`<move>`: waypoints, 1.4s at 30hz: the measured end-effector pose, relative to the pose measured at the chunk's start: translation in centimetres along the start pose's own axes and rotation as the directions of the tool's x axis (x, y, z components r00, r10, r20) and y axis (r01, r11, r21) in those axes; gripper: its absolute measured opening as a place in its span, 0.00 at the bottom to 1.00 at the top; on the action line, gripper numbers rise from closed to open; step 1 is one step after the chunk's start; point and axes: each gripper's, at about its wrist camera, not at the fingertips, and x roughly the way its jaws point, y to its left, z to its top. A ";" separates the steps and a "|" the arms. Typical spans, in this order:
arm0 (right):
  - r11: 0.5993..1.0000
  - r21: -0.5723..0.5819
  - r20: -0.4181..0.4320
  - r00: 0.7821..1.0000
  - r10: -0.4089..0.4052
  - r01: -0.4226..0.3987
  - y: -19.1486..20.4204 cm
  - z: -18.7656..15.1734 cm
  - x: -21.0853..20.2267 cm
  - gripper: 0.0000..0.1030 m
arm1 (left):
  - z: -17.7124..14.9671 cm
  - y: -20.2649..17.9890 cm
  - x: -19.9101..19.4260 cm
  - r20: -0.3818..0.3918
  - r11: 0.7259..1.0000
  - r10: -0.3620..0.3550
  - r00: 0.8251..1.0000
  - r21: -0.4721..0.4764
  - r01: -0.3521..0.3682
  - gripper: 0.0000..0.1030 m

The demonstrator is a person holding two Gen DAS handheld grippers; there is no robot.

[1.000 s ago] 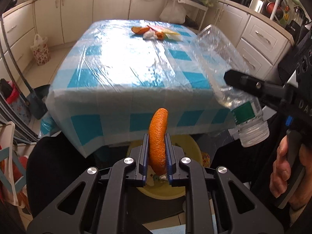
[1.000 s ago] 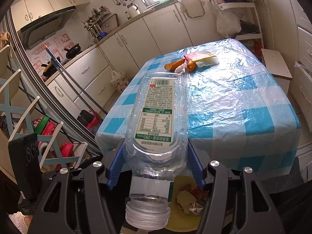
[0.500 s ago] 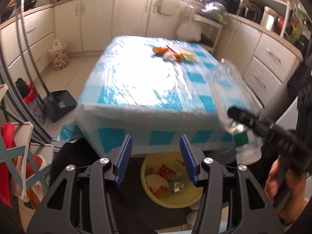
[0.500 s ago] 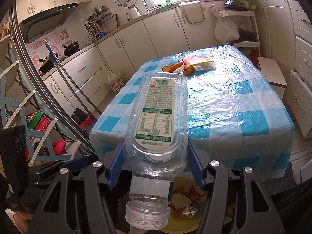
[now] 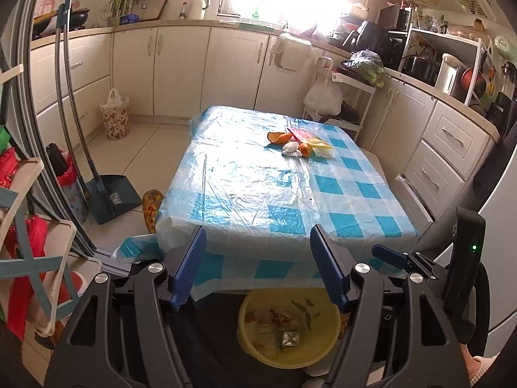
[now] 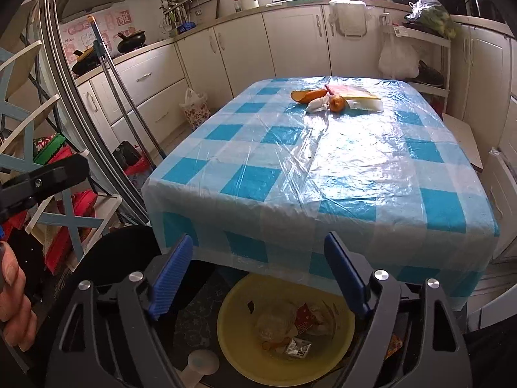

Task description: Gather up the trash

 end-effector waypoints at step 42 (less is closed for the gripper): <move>0.959 0.104 0.414 0.865 -0.284 0.265 -1.4 0.4 -11.6 0.91 | 0.5 -4.9 -5.7 0.189 0.980 0.137 0.972 0.117 -0.161 0.93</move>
